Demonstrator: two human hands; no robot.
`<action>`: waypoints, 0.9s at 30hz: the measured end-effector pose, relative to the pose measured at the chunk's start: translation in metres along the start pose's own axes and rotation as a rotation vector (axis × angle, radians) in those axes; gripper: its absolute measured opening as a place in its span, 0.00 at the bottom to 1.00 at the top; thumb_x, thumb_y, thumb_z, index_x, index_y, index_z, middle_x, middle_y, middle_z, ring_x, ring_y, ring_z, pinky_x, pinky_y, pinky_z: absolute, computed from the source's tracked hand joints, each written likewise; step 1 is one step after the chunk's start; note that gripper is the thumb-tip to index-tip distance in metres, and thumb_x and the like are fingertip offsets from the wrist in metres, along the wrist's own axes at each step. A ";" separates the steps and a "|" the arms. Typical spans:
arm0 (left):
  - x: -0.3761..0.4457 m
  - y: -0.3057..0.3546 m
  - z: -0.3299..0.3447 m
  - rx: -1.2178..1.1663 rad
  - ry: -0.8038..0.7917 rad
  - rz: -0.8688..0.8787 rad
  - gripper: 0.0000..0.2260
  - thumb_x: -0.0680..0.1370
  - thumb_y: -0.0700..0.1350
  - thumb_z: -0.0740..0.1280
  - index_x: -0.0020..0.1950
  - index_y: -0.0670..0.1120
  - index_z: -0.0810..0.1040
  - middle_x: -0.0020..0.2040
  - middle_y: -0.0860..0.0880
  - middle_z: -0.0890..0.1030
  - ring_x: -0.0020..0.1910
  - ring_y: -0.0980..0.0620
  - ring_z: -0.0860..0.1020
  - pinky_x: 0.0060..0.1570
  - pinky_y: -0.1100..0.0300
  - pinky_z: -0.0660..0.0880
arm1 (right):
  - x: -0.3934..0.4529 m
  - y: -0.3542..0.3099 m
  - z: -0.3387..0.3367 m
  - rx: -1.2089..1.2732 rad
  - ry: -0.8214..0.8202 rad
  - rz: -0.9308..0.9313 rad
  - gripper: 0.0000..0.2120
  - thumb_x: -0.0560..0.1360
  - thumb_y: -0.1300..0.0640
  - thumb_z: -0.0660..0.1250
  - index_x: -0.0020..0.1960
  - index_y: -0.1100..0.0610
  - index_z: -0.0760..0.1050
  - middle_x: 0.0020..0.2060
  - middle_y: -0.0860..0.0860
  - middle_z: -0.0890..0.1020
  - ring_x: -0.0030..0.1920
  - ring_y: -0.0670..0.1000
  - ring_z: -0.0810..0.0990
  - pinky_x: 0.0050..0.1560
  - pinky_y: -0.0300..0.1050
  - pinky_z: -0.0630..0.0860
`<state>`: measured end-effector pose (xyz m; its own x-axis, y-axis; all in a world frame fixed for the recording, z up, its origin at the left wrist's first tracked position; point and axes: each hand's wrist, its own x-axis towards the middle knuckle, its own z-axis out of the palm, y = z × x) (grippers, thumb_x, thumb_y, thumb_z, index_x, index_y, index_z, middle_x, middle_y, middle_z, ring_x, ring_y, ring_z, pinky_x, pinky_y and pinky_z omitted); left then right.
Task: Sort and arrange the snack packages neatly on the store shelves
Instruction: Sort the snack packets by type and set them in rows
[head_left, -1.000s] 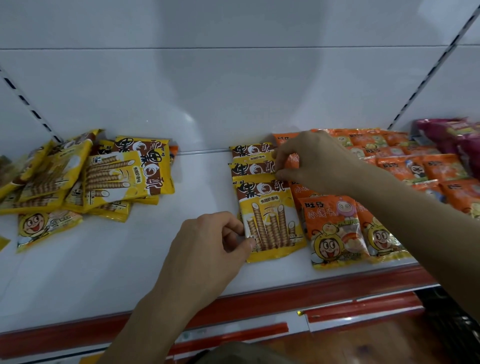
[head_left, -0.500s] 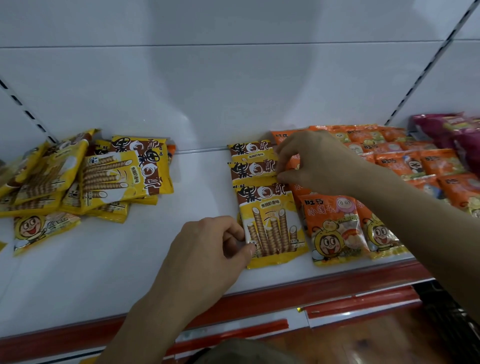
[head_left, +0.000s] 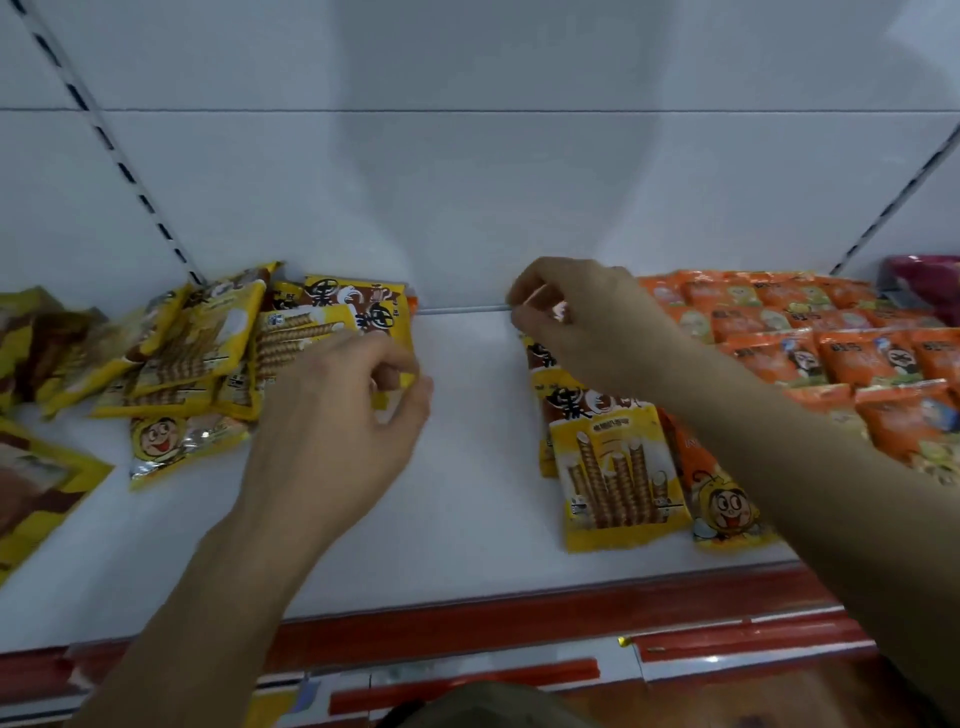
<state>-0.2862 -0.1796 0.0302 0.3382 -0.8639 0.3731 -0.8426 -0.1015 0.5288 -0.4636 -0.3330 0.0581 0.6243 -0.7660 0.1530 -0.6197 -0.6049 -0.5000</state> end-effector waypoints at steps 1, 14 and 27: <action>0.007 -0.012 -0.010 0.009 0.048 -0.021 0.06 0.75 0.49 0.72 0.50 0.50 0.83 0.43 0.55 0.80 0.40 0.59 0.76 0.41 0.63 0.73 | 0.007 -0.012 0.013 0.070 -0.021 0.016 0.08 0.82 0.50 0.64 0.58 0.52 0.77 0.46 0.45 0.83 0.39 0.44 0.78 0.41 0.41 0.74; 0.010 -0.068 -0.039 -0.110 0.078 -0.056 0.18 0.81 0.47 0.66 0.71 0.52 0.74 0.63 0.54 0.76 0.60 0.56 0.75 0.58 0.59 0.72 | 0.025 -0.050 0.031 0.785 -0.118 0.211 0.19 0.73 0.60 0.76 0.61 0.59 0.74 0.41 0.54 0.86 0.40 0.56 0.86 0.40 0.48 0.84; 0.003 -0.062 -0.027 -0.478 -0.176 -0.201 0.09 0.80 0.44 0.69 0.58 0.53 0.81 0.35 0.54 0.85 0.34 0.56 0.83 0.42 0.51 0.81 | 0.018 -0.016 -0.004 0.757 -0.169 0.267 0.09 0.72 0.65 0.72 0.52 0.64 0.82 0.45 0.60 0.87 0.45 0.57 0.87 0.45 0.44 0.85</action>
<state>-0.2220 -0.1629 0.0193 0.3636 -0.9241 0.1174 -0.4705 -0.0734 0.8793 -0.4445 -0.3384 0.0721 0.6018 -0.7838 -0.1531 -0.3065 -0.0497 -0.9506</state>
